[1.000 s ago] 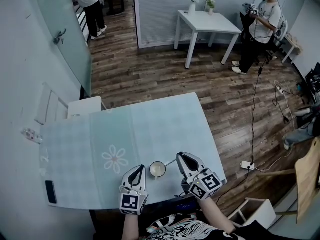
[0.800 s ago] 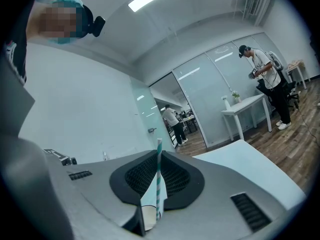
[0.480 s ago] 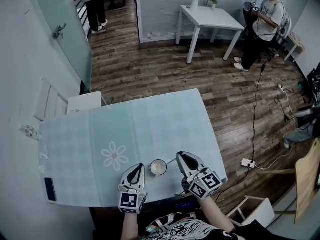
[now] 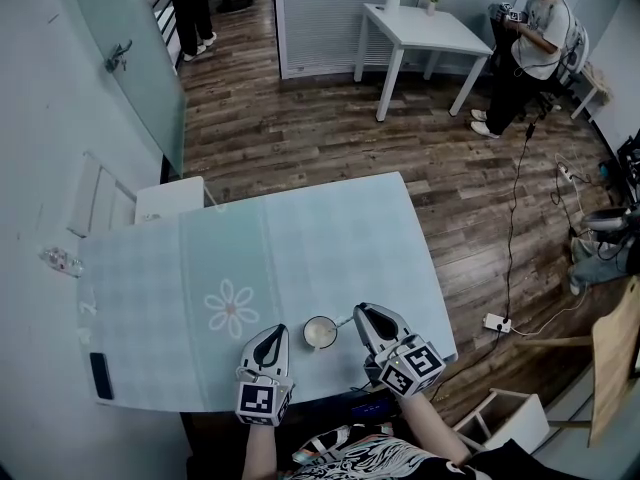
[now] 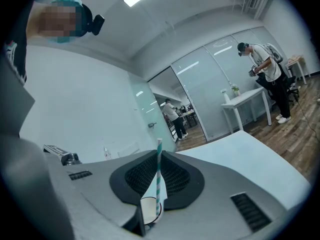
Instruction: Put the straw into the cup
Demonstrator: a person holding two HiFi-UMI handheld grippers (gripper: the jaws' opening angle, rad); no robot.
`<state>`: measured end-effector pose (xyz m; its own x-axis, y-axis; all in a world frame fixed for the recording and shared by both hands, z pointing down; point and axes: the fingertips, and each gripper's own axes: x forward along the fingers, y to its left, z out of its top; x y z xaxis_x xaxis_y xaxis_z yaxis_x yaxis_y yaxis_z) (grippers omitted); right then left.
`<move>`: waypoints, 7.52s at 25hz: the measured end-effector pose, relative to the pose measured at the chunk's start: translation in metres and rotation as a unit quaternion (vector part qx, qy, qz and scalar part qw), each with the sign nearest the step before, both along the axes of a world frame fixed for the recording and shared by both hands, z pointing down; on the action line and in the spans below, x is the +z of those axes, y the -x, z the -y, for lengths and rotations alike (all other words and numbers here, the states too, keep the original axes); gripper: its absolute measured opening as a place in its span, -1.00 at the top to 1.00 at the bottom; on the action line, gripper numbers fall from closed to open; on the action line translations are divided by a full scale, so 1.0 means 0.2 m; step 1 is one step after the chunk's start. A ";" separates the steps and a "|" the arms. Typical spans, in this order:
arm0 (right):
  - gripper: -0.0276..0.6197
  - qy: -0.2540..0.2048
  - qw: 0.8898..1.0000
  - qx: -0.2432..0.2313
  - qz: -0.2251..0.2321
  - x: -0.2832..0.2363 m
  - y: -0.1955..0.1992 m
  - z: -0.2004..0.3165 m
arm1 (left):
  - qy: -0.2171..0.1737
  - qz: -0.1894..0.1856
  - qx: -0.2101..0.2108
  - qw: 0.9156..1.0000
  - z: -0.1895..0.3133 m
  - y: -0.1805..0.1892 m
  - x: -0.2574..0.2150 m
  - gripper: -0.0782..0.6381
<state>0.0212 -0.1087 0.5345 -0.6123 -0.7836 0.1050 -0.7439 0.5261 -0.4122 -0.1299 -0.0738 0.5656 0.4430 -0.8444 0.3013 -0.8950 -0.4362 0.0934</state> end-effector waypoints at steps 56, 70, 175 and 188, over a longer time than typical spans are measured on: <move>0.88 0.043 0.998 -0.033 -0.016 0.24 0.11 -0.03 | 0.034 0.002 -0.001 0.999 0.00 0.03 0.12 0.75; 0.88 0.049 0.998 -0.036 -0.010 0.27 0.13 -0.02 | 0.041 0.004 0.005 0.999 0.03 0.01 0.16 0.75; 0.86 -0.114 0.988 -0.090 -0.049 -0.34 0.03 -0.07 | -0.082 0.005 -0.124 0.989 -0.05 0.05 -0.45 0.75; 0.86 -0.115 0.989 -0.086 -0.029 -0.40 -0.05 -0.04 | -0.096 -0.011 -0.134 0.986 -0.08 -0.02 -0.51 0.75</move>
